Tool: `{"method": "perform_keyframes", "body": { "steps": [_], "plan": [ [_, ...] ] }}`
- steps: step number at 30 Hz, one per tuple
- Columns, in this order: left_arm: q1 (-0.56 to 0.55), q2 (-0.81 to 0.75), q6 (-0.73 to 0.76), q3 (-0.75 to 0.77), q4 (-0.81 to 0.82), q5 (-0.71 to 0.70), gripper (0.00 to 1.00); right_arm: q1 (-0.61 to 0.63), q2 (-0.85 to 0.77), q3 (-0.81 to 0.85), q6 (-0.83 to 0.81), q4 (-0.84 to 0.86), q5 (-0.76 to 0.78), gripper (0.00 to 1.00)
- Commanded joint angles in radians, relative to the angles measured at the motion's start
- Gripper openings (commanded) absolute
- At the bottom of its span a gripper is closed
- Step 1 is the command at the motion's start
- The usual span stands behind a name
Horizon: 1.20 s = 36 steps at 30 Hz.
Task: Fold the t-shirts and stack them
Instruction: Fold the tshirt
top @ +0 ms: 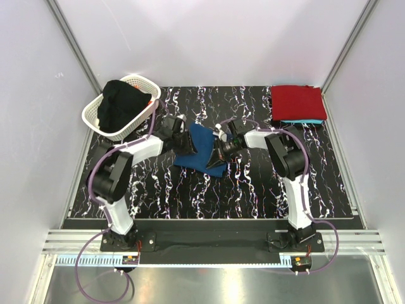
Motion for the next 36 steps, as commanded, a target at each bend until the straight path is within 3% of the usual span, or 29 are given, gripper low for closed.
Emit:
{"method": "perform_keyframes", "body": {
  "steps": [1, 6, 13, 22, 23, 26, 27, 30, 36],
  "plan": [
    [-0.006, 0.047, 0.005, -0.021, 0.016, -0.081, 0.31, -0.025, 0.04, -0.023, -0.04, -0.015, -0.073, 0.08],
    [-0.006, 0.065, 0.027, -0.015, -0.022, -0.152, 0.3, -0.075, 0.045, -0.081, -0.054, -0.016, -0.083, 0.09],
    [-0.005, 0.032, 0.031, -0.009, -0.051, -0.151, 0.31, -0.091, -0.114, -0.129, -0.033, -0.016, -0.076, 0.12],
    [0.004, -0.027, 0.079, 0.014, -0.134, -0.208, 0.33, -0.109, -0.231, -0.138, 0.049, -0.018, 0.115, 0.18],
    [0.006, -0.028, 0.077, 0.01, -0.132, -0.206, 0.33, -0.109, -0.24, -0.149, 0.049, -0.021, 0.17, 0.25],
    [0.017, -0.021, 0.082, 0.006, -0.135, -0.191, 0.34, -0.123, -0.283, -0.175, 0.041, -0.019, 0.303, 0.29],
    [0.023, -0.012, 0.082, 0.009, -0.135, -0.168, 0.34, -0.133, -0.301, -0.178, 0.047, -0.019, 0.336, 0.43],
    [0.058, 0.028, 0.074, 0.026, -0.158, -0.133, 0.34, -0.173, -0.34, -0.181, 0.038, -0.013, 0.446, 0.62],
    [0.081, -0.001, 0.103, 0.104, -0.166, -0.076, 0.35, -0.195, -0.319, -0.11, -0.039, -0.018, 0.461, 0.72]
  ]
}}
